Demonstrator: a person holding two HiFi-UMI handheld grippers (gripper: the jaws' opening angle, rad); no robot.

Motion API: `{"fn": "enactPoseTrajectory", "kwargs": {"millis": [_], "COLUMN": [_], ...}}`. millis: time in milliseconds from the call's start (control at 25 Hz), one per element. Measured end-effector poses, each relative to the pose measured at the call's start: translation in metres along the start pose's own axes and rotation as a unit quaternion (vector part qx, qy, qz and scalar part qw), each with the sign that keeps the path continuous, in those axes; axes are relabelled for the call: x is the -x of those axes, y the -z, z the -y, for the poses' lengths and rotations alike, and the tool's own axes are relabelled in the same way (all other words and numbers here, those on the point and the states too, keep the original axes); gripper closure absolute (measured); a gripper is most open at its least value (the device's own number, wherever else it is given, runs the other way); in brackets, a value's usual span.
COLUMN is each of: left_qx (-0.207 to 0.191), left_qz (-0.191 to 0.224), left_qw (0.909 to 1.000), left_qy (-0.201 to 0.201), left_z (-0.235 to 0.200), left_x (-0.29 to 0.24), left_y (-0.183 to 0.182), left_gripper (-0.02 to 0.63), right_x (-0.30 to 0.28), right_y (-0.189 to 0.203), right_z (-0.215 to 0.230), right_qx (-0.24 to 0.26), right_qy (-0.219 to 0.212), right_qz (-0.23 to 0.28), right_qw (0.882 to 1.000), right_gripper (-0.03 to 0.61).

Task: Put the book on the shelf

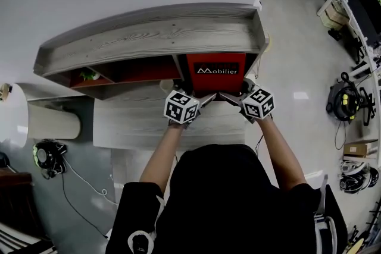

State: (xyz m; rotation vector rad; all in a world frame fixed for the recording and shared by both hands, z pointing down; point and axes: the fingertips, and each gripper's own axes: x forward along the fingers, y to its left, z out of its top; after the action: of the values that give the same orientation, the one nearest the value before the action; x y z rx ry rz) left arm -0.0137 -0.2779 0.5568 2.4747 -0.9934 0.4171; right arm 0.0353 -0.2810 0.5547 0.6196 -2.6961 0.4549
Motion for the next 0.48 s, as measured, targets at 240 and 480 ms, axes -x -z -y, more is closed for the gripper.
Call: {"fn": "enactPoseTrajectory", "kwargs": {"millis": [240,480], "left_qx": [-0.018,-0.025], "left_qz": [-0.006,-0.005], "left_qw": [0.9997,0.9994], "left_qy": [-0.014,-0.025], "left_z": [-0.01,-0.02], "left_x": [-0.005,-0.008], "left_y": [-0.004,-0.005], "left_gripper": [0.264,0.264], "right_x": [-0.007,-0.014], "right_y": [-0.001,-0.001], "right_z": [0.01,0.018], "right_qx": [0.009,0.009], "right_qy": [0.023,0.029], "right_qz": [-0.005,-0.013], "right_qw": [1.0,0.999], "right_gripper": [0.27,0.261]}}
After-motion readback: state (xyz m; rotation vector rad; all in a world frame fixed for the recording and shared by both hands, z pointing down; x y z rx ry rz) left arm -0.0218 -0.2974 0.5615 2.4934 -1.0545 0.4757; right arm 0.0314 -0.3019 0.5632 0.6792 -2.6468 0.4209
